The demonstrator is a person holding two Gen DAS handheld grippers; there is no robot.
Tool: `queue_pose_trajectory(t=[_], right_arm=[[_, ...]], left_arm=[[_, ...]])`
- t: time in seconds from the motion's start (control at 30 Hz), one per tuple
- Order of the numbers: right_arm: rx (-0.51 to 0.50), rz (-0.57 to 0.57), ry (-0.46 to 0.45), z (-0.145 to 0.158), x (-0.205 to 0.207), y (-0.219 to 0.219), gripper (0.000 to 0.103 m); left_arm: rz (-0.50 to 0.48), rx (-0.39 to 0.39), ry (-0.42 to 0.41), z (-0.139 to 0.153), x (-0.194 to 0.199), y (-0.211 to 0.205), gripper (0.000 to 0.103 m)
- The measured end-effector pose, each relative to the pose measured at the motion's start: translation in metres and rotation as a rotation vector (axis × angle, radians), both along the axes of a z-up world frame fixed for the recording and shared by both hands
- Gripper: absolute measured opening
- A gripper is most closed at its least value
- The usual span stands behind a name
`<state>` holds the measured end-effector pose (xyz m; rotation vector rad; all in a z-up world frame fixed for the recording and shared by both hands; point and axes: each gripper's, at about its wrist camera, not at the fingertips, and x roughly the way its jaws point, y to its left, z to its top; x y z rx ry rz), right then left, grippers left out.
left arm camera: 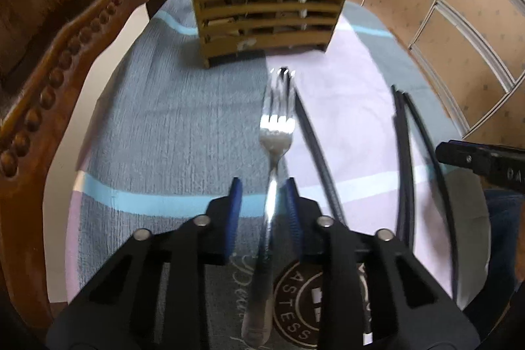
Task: Organize utensils
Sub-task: 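Close the left tool on the steel fork while the right tool reaches the black chopsticks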
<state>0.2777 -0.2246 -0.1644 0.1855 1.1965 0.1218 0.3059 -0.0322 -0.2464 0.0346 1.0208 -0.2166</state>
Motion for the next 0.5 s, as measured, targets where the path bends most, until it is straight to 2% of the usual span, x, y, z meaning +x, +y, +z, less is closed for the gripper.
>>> queue_pose_trajectory(t=[0.27,0.37,0.47,0.5], right_arm=[[-0.097,0.031,-0.019,-0.013,0.02,0.023,0.025],[-0.137,0.049,-0.024,-0.014,0.023,0.028,0.013],[-0.118,0.081,0.0,-0.013,0.02,0.029,0.01],[-0.112,0.097,0.008,-0.012,0.016,0.028,0.01]], left_arm=[[0.099,-0.007,0.011,-0.001,0.005,0.019,0.02],[0.113,-0.048,0.028,0.0,0.007,0.025,0.02],[0.123,-0.097,0.047,0.0,0.009,0.032,0.02],[0.126,-0.112,0.052,0.0,0.009,0.035,0.023]])
